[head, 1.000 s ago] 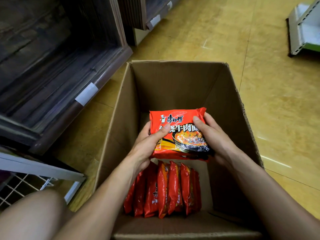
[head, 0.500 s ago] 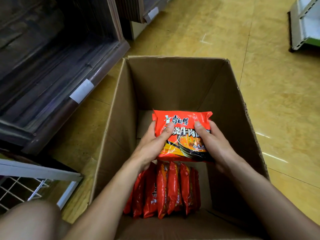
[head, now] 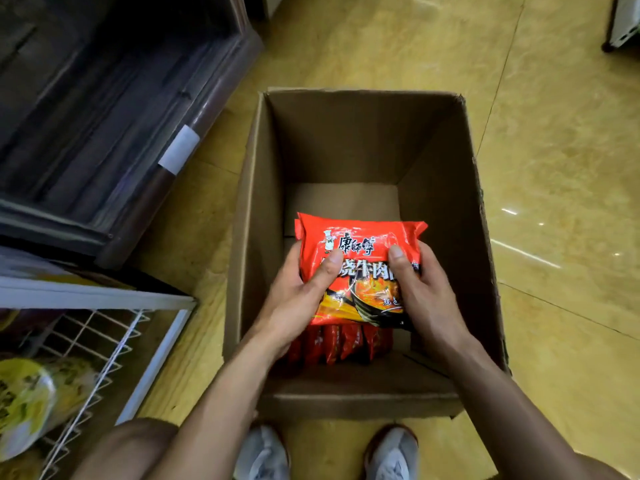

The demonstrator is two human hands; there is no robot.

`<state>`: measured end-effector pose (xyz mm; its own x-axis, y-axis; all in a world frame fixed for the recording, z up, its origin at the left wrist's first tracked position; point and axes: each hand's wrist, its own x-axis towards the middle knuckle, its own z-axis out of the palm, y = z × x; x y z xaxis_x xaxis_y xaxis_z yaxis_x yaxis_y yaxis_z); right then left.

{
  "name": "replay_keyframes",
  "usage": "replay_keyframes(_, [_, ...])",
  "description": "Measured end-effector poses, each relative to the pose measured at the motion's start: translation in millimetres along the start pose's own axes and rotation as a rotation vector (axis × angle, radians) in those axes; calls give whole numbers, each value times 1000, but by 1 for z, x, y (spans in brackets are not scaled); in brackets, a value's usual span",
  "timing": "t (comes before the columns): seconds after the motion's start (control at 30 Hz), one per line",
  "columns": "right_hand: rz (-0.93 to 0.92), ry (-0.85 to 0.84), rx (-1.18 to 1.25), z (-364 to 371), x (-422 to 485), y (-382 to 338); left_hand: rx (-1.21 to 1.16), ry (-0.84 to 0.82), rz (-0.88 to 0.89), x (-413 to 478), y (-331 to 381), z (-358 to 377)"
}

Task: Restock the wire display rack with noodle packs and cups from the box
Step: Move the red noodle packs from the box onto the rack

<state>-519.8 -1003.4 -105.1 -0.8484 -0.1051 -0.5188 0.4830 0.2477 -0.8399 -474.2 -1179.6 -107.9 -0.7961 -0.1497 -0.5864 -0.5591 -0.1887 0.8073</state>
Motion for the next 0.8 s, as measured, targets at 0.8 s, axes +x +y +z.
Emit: replay_keyframes(0.8, [129, -18, -1, -14, -258, -241, 51, 8, -179, -275, 215, -19])
